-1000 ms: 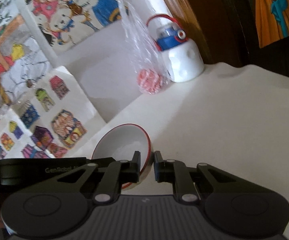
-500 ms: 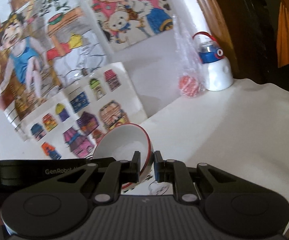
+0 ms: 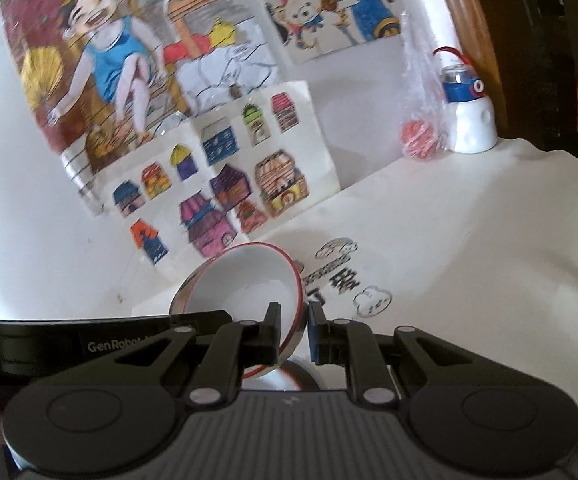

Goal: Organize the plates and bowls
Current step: 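Lift the small white bowl with both grippers and carry it to the nested bowls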

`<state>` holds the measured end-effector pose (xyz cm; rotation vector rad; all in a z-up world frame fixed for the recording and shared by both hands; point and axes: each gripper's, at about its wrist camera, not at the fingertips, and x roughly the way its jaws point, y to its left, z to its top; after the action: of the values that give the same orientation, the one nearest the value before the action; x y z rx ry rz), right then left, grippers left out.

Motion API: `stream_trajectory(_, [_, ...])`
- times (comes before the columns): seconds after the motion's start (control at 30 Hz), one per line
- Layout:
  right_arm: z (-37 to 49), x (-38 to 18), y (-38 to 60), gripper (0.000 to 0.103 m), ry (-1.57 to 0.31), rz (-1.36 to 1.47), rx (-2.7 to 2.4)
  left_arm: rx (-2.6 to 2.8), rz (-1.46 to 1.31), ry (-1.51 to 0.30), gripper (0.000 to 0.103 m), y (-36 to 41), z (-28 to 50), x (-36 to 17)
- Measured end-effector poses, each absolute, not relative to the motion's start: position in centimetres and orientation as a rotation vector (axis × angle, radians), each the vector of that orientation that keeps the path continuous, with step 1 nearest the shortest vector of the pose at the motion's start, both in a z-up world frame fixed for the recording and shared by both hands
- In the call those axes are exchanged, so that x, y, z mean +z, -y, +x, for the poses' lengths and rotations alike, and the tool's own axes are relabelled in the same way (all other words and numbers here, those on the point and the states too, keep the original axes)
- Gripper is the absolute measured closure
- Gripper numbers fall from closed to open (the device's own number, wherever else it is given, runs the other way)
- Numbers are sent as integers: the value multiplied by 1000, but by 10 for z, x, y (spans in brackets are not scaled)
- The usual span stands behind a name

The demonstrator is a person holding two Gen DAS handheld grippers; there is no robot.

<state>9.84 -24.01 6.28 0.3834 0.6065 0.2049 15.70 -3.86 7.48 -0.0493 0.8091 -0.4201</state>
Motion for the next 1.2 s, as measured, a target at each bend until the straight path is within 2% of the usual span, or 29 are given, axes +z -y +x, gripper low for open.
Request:
stream_trajectory(0.63, [90,33,218,86,-743,333,266,-405,-39,-913,92,14,139,35])
stream_trajectory(1.2, [95,22,217,84,-809,334,298,-398,41,-934,92,19,138,27])
